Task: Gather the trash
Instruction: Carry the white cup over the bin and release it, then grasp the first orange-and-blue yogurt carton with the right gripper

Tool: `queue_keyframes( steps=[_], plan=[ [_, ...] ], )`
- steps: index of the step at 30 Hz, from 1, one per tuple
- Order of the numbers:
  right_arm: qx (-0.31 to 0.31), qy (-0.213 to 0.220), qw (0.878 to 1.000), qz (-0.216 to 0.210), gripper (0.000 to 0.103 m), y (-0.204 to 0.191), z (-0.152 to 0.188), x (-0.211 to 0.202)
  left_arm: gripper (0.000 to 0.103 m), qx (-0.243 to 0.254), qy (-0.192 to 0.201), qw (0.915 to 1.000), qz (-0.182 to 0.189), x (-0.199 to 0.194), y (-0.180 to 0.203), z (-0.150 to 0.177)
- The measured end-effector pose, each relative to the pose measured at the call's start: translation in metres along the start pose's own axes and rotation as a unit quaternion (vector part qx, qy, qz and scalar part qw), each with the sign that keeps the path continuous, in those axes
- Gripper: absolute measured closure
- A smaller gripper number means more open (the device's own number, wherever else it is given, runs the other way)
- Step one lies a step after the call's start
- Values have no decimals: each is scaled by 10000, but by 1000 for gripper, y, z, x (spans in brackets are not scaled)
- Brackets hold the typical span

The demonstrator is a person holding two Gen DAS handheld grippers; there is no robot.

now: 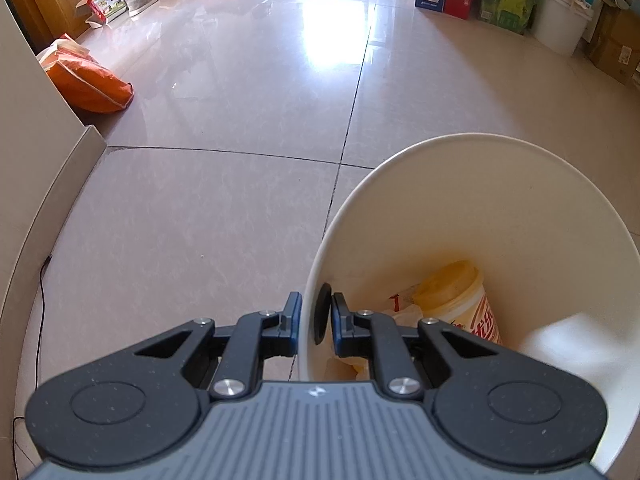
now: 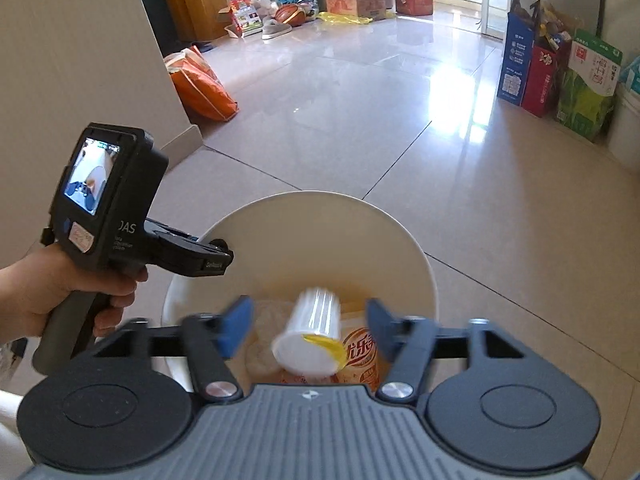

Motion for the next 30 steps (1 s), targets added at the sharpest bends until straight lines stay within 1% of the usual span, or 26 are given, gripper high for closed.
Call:
queue_keyframes(
  steps=[4, 7, 12, 17, 22, 25, 30],
  plan=[
    [82, -65, 9999, -56, 28, 0, 8, 2, 89, 0, 0, 10000, -1, 0, 0, 0],
    [143, -116, 9998, 73, 27, 6, 16, -1, 89, -16, -3, 10000, 5, 0, 0, 0],
    [317, -48, 9989, 348, 21, 24, 30, -5, 89, -51, -9, 10000, 5, 0, 0, 0],
    [722, 59, 9957, 574, 17, 51, 48, -9, 89, -26, -8, 10000, -7, 0, 0, 0],
    [1258, 97, 9877, 927, 16, 80, 79, -7, 89, -18, -6, 10000, -14, 0, 1, 0],
    [1509, 100, 9809, 1226, 16, 96, 102, -4, 89, -26, -9, 10000, -12, 0, 1, -1],
    [1501, 49, 9711, 1853, 13, 118, 151, 15, 89, -25, -9, 10000, -22, 0, 1, -1]
  ],
)
Point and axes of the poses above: each gripper's, at about its wrist camera, not at the fingertips, and x roughly the way its jaws point, y to its right, z to its underside, the point moved 3 cm from there along x, roughly the way its jaws point, and after that the axes turned 6 degrees about z, right-handed, at the moved point
